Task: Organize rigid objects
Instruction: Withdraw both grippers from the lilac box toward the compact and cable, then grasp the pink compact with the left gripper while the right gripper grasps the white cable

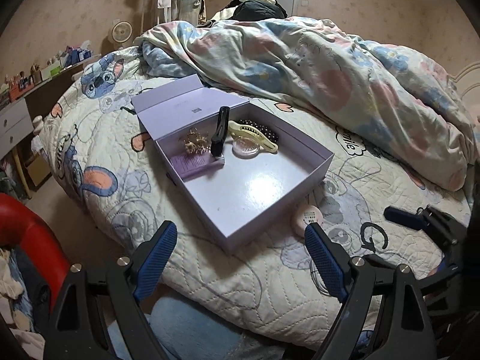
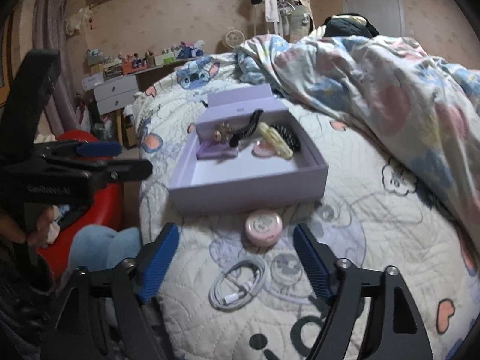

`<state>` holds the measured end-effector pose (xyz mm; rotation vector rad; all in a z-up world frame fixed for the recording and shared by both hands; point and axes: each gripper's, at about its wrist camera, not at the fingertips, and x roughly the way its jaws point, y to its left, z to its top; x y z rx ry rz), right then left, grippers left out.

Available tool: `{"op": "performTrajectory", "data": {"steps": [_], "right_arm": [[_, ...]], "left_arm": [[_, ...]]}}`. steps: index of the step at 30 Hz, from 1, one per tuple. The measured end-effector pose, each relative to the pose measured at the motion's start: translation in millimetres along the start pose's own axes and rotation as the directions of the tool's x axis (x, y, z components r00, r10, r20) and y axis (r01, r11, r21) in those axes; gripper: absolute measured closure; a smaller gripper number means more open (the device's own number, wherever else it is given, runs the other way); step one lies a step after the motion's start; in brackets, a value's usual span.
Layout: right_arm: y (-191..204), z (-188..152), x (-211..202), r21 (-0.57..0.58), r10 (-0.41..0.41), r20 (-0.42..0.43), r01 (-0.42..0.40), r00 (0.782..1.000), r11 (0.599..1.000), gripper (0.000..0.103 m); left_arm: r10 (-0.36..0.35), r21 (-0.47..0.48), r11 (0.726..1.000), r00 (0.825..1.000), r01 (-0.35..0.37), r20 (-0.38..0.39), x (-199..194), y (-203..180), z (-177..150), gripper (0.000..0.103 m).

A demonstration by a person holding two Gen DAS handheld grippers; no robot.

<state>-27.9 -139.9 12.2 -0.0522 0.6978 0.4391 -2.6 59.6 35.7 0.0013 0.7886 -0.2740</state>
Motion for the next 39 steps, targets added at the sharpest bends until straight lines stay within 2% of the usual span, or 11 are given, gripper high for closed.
{"op": "performTrajectory", "data": {"steps": [2,4,10,23,26,28,31,36,39], "right_arm": [[2,-8,4,0.006,0.001,-0.012,-0.001,1.000,1.000,0.022],[4,-15,10,0.005,-0.003,-0.029,0.003,1.000,1.000,0.017],[7,-33,28,0.008,-0.033,-0.078,0.033,0.996,0.999,0.013],[4,-50,63,0.044,-0.052,-0.149,0.059,0.987,0.997,0.013],[3,-50,69,0.058,-0.061,-0.167,0.072,0.984,0.996,0.019],[0,-54,77,0.069,-0.074,-0.206,0.090,0.976,0.994,0.027],[-1,-55,78,0.068,-0.094,-0.212,0.111,0.973,0.991,0.043],[-10,-53,76,0.101,-0.032,-0.227,0.057,0.973,0.993,0.051],[-21,-52,73,0.139,-0.016,-0.226,0.049,0.974,0.989,0.052]], "left_arm": [[-0.005,-0.016,1.000,1.000,0.005,0.005,1,2,-5,0.015],[-0.009,-0.035,0.999,1.000,0.009,0.010,2,5,-9,0.015],[-0.015,-0.061,0.998,1.000,0.014,-0.018,11,12,-23,0.015],[-0.005,-0.098,0.995,0.996,-0.004,-0.092,37,25,-42,0.015],[-0.011,-0.115,0.993,0.996,0.000,-0.093,42,29,-45,0.015],[-0.010,-0.121,0.993,0.995,-0.002,-0.100,45,31,-46,0.015],[-0.002,-0.119,0.993,0.995,-0.010,-0.104,49,31,-46,0.015],[-0.044,-0.129,0.991,0.995,0.032,-0.087,53,26,-43,0.015],[-0.065,-0.116,0.992,0.995,0.055,-0.081,57,17,-41,0.015]]}}
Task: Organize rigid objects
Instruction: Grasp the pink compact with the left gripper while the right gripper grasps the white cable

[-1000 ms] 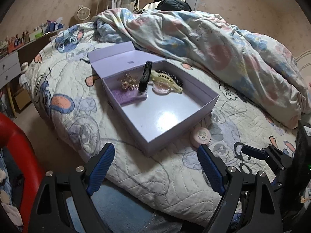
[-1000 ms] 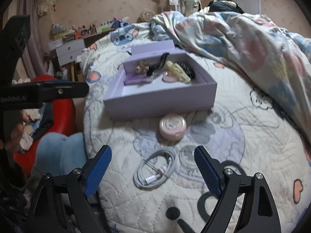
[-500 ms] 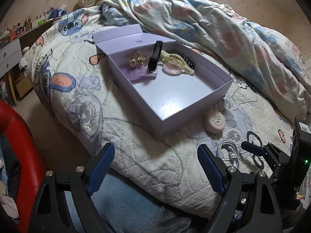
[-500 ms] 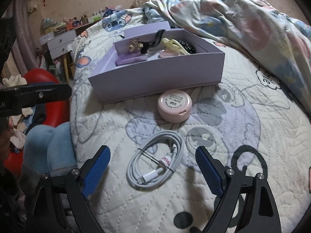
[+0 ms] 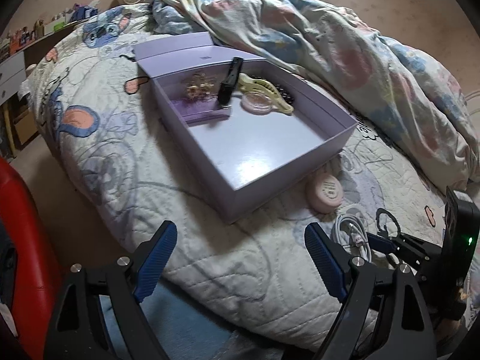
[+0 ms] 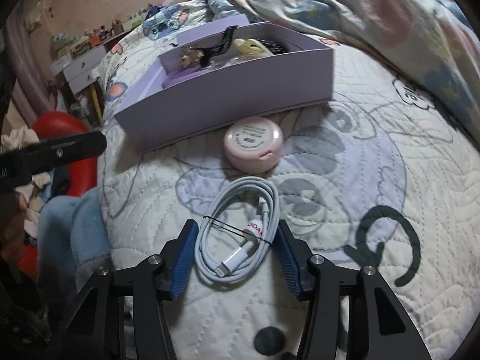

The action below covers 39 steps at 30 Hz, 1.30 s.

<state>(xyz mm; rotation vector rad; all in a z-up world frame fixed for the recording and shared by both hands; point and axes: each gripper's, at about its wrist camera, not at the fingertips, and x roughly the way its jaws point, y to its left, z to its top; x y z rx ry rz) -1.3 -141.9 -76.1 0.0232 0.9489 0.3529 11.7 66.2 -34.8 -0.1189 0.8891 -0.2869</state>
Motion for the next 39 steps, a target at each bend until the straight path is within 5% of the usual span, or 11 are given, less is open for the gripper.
{"op": "performTrajectory", "data": {"steps": [8,12,21,27,30,32,39], "right_arm": [[-35,2,-14,0.031,-0.074,0.021,0.073,0.997,0.997,0.052],[-60,2,-19,0.105,-0.050,0.016,0.048,0.999,0.993,0.052],[-96,5,-23,0.134,-0.086,0.025,0.082,0.996,0.988,0.052],[-106,9,-20,0.139,-0.081,0.033,0.076,0.996,0.987,0.052],[-106,10,-18,0.134,-0.081,0.034,0.075,0.996,0.988,0.052],[-105,11,-17,0.123,-0.086,0.035,0.081,0.996,0.989,0.052],[-103,10,-17,0.121,-0.070,0.038,0.065,0.997,0.991,0.052]], "left_arm": [[-0.039,0.115,0.992,0.999,0.041,-0.022,24,-42,2,0.015],[-0.064,0.191,0.979,0.997,0.071,-0.044,37,-67,1,0.015],[-0.099,0.191,0.974,0.989,0.119,-0.114,83,-96,7,0.015],[-0.085,0.219,0.970,0.992,0.104,-0.092,97,-107,10,0.016],[-0.074,0.227,0.970,0.994,0.091,-0.084,103,-110,12,0.026],[-0.042,0.232,0.971,0.997,0.057,-0.069,106,-111,13,0.047],[-0.060,0.260,0.963,0.996,0.076,-0.068,98,-110,9,0.053]]}}
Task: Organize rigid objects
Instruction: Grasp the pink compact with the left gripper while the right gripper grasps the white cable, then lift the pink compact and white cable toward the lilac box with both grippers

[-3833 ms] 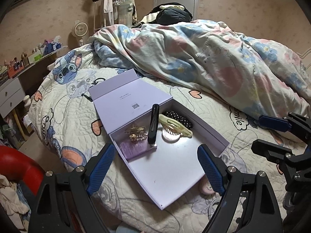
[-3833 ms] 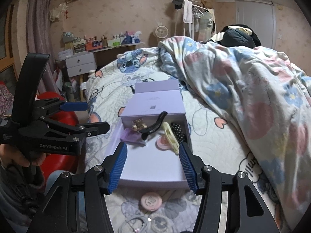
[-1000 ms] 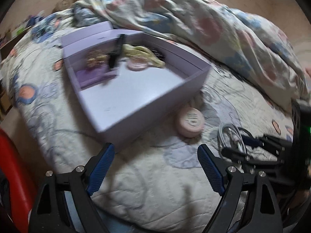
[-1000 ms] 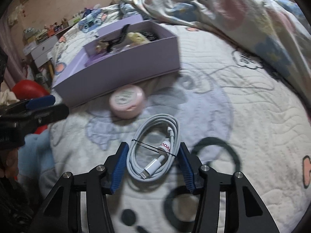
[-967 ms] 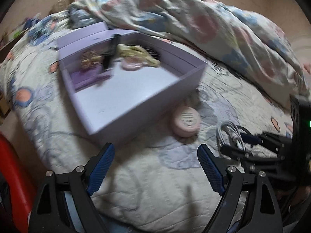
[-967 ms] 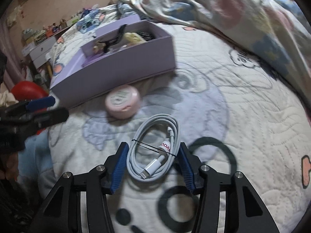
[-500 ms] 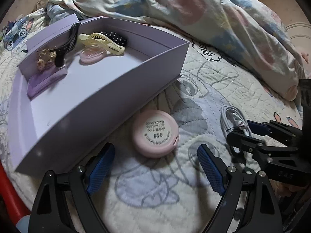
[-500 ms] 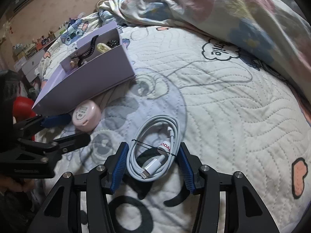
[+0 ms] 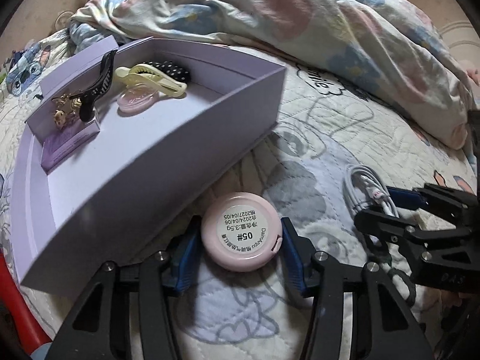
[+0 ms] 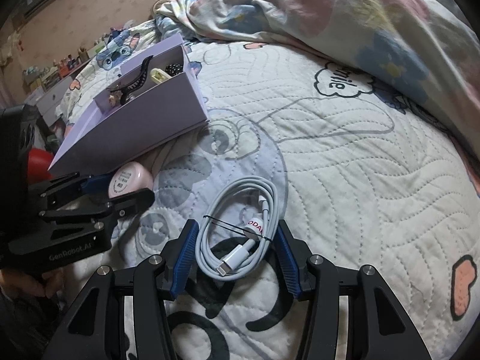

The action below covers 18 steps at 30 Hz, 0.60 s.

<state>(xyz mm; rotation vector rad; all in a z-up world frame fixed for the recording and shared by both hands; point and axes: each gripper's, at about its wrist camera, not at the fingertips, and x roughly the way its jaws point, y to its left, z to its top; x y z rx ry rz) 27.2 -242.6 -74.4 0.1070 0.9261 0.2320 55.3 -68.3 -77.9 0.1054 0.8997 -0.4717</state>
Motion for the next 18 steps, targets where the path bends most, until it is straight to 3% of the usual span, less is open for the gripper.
{"op": "performTrajectory", "data": {"steps": [6,18], "right_arm": [[11,-7,-5,-0.037,0.017,-0.013,-0.017,1.000,0.999,0.052],[33,-42,-23,-0.119,0.045,-0.063,-0.053,0.997,0.991,0.052]], "left_arm": [[-0.030,0.066,0.997,0.999,0.031,-0.015,-14,-18,-18,0.053],[-0.018,0.045,0.999,0.998,0.020,-0.059,-48,-21,-51,0.053]]}}
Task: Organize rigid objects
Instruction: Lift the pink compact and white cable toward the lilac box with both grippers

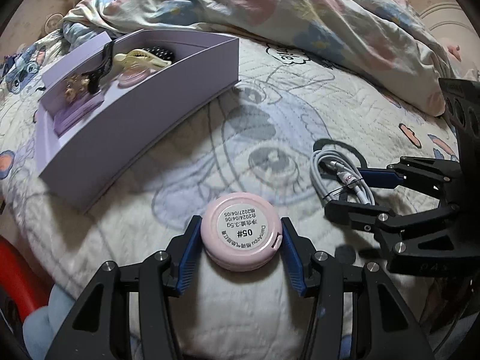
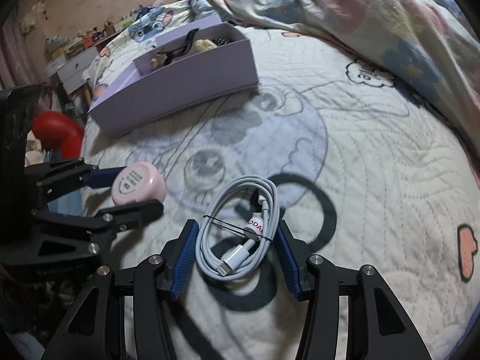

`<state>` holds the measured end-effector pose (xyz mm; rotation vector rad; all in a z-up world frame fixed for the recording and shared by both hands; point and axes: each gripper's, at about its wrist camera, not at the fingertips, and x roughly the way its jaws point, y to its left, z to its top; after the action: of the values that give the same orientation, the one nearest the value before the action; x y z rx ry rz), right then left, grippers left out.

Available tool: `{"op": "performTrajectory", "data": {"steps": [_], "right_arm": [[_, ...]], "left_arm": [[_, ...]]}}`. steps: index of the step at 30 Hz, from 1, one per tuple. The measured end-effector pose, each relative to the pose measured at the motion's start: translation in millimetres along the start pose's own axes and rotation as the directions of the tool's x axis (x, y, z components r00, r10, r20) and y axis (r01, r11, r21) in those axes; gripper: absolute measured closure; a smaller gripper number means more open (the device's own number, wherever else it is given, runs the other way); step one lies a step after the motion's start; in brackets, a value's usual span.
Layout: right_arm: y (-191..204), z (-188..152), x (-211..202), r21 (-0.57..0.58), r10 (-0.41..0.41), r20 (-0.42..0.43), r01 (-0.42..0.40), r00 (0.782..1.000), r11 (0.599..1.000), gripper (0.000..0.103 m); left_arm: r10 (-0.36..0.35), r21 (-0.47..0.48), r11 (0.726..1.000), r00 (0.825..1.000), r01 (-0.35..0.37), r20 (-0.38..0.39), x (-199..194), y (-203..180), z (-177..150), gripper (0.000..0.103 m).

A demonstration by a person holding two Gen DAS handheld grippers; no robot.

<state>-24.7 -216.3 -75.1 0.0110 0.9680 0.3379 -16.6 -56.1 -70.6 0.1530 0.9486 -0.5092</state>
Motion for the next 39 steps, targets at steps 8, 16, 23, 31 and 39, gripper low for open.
{"op": "performTrajectory", "data": {"steps": [8,16,23,31,39], "right_arm": [[9,-6,4,-0.031,-0.050,0.008,0.051,0.999,0.998,0.049],[11,-3,8,-0.023,-0.071,0.018,0.071,0.997,0.997,0.045],[10,-4,7,-0.014,-0.077,0.029,0.077,0.997,0.997,0.052],[14,-1,2,0.000,-0.040,0.029,0.040,0.999,0.999,0.052],[37,7,2,-0.070,-0.005,0.032,0.007,0.999,0.998,0.052]], "left_arm": [[-0.009,-0.009,1.000,1.000,0.009,0.029,2,4,-8,0.053],[-0.002,-0.004,1.000,1.000,0.003,0.019,10,2,-1,0.052],[0.005,-0.014,1.000,1.000,-0.005,0.023,10,1,0,0.053],[-0.013,-0.037,0.999,0.999,0.015,0.033,-2,8,-3,0.053],[0.021,-0.085,0.996,0.998,-0.017,0.053,-20,20,-11,0.053]]}}
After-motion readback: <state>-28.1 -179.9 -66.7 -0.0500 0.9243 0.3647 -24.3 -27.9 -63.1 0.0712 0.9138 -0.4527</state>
